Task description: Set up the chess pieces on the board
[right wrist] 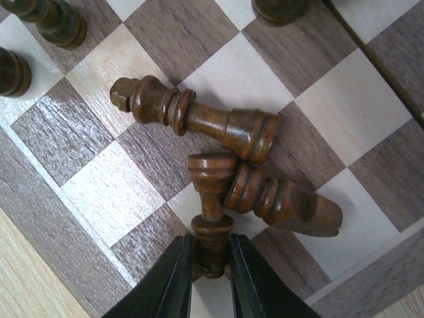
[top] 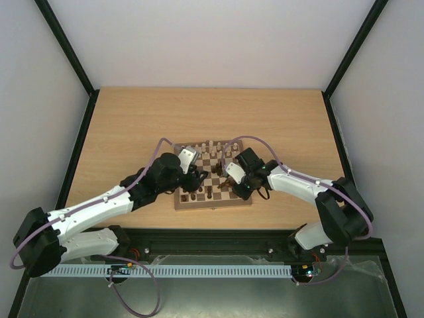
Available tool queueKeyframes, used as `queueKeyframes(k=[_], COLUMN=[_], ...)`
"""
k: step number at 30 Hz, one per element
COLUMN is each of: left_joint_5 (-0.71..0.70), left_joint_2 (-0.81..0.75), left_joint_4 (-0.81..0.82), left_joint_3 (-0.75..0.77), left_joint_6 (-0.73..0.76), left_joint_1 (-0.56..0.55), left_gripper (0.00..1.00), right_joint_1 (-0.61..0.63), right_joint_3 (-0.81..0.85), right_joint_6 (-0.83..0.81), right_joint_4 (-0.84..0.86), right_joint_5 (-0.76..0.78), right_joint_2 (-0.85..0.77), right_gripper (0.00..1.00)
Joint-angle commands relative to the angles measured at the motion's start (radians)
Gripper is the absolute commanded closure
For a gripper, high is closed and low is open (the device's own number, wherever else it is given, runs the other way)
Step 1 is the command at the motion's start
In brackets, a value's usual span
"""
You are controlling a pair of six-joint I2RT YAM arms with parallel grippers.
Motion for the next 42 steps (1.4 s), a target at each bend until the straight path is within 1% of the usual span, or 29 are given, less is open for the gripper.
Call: queueKeyframes(k=[1, 5, 9, 13, 18, 26, 42], left_joint_5=[-0.012, 0.044, 0.059, 0.058, 0.068, 0.114, 0.169], left_joint_2=[-0.005, -0.006, 0.024, 0.055, 0.124, 0.224, 0.269], left_joint_4=[0.074, 0.167, 0.216, 0.248, 0.270, 0.319, 0.364], left_joint_3=[-0.041, -0.095, -0.113, -0.118, -0.098, -0.084, -0.084], left_joint_6=[-0.028, -0.040, -0.065, -0.069, -0.067, -0.045, -0.010], left_joint_1=[-0.007, -0.007, -0.006, -0.006, -0.003, 0.002, 0.003], left_gripper=[0.44, 0.44, 0.44, 0.44, 0.44, 0.49, 0.47], right_joint_1=[0.001, 0.001, 0.001, -0.001, -0.002, -0.004, -0.014], right_joint_3=[-0.005, -0.001, 0.005, 0.004, -0.001, -0.013, -0.020], right_joint_6=[0.002, 0.002, 0.006, 0.020, 0.032, 0.039, 0.044], right_joint_4=[-0.003, -0.011, -0.012, 0.003, 0.014, 0.036, 0.051], right_joint_5=[0.001, -0.001, 0.001, -0.012, -0.039, -0.032, -0.012], right_joint_2=[0.039, 0.066, 0.052, -0.010, -0.074, -0.130, -0.148], right_gripper=[0.83, 0.83, 0.93, 0.96, 0.97, 0.97, 0.97])
